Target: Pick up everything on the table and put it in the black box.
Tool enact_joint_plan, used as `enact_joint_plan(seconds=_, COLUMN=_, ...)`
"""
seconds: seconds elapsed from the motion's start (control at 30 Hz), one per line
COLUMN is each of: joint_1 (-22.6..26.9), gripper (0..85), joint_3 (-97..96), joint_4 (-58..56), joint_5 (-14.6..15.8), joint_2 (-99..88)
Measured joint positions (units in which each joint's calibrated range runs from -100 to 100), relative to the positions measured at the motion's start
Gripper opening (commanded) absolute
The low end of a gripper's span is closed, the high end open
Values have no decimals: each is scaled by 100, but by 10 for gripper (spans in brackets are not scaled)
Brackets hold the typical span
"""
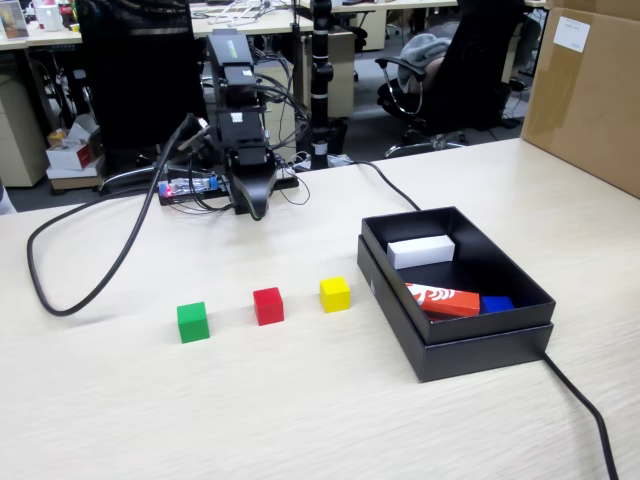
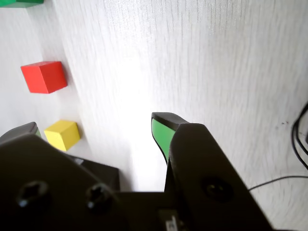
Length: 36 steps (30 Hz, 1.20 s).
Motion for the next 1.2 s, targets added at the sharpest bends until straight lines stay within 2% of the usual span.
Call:
enact_joint_plan(seconds=0.2, joint_1=-234, gripper=448, joint_3=1369, joint_4=-1432, joint_5=-24, joint_2=142)
enact_joint_plan(seconds=0.37, joint_1=-474, gripper=448, joint_3=1899, joint_4=-2323, joint_5=-239, joint_2=414)
enact_joint_plan(seconds=0.43, joint_1=-669, gripper=448, joint_3=1926, joint_4=-2346, joint_5=-440, joint_2=764)
enact_joint_plan(seconds=0.67, joint_1=-1031, gripper=449, joint_3=2209, joint_4=-2067, joint_5=-860, joint_2=2214)
enact_joint_plan(seconds=0.8, joint_1=-1055, gripper=449, joint_3=3012, joint_4=-1432, joint_5=-860, joint_2=3392)
enact_joint_plan(seconds=0.87, joint_1=-1060, gripper=449, joint_3=3295, joint_4=-1394, joint_5=-850, joint_2=3793)
enact_joint_plan(seconds=1.2, joint_1=-1304, gripper=451, joint_3=6171, joint_4=-1324, joint_5=-825, joint_2=8065)
